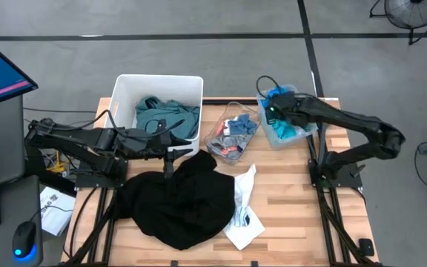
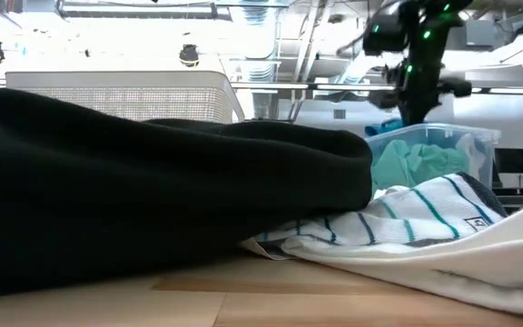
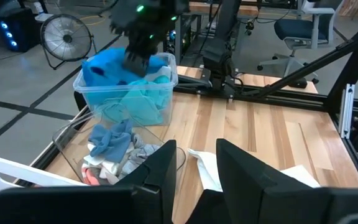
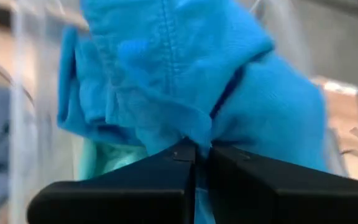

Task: Pick & Place Cloths
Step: Put the blue pants into the right transparent bin, then put the white shorts into the right transparent bin

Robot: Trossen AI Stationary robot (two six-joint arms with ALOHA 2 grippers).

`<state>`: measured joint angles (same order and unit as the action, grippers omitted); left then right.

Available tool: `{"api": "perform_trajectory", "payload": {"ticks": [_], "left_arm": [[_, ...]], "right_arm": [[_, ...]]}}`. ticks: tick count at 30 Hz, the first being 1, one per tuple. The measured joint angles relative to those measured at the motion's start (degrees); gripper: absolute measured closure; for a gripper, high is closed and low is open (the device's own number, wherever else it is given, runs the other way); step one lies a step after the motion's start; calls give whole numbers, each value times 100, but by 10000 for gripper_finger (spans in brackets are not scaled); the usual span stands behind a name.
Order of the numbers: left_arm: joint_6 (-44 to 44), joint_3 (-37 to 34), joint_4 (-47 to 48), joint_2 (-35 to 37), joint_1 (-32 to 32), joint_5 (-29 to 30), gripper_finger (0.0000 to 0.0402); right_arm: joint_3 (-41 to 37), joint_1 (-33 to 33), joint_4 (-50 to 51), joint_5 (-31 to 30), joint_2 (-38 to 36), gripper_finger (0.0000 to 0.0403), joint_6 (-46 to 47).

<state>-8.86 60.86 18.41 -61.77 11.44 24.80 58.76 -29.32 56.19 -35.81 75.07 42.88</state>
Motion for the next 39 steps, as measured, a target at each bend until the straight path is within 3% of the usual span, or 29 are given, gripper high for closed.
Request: {"api": "perform_trajectory", "payload": {"ticks": [6,12,19,28,34,39], "left_arm": [[0,0,2,0,0,0,303],[0,0,4,-1,0,0,303],[2,0,9,-1,0,-2,303],[2,0,9,0,0,-2,303],[2,0,11,-1,0,-2,303],[2,0,17,-1,0,-2,303]], "right_arm": [[0,-667,-207,1160,607,391,-345],[10,-799,-328,1549,975,378,-537],[37,-970,-249,2291,1031,308,-983],[894,-925,421,2657,-98,205,-1441],[1343,-235,952,2991,-847,180,-1001],[1069,1460,940,3053,-1139,185,137]]}}
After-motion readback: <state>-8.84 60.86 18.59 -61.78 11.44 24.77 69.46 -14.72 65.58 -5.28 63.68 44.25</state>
